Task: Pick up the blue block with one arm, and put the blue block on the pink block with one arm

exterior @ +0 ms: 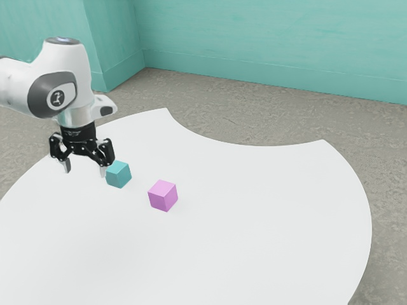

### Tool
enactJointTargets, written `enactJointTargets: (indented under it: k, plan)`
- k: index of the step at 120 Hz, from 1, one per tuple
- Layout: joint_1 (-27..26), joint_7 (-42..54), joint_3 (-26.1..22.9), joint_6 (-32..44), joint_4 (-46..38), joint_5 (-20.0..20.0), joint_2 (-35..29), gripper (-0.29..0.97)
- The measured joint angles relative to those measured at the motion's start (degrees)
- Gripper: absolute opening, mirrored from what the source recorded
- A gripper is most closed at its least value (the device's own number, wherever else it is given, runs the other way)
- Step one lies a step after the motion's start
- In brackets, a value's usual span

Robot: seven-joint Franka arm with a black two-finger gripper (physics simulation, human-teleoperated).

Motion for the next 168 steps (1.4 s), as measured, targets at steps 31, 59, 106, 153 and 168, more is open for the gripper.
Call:
enactJointTargets:
  k: [31, 59, 106, 153, 168]
  plan:
    - [1.24, 8.89, 4.44, 24.98, 3.49, 6.12, 18.27, 0.68]
    - [1.34, 20.75, 4.7, 33.55, 8.91, 0.69, 26.44, 0.68]
    - [4.14, 34.08, 6.14, 23.74, 21.01, -5.23, 37.48, 0.68]
    - [5.9, 39.54, 6.2, 14.08, 32.93, -5.6, 46.03, 0.68]
    - [6.19, 40.56, 6.2, 12.4, 35.87, -5.78, 48.15, 0.68]
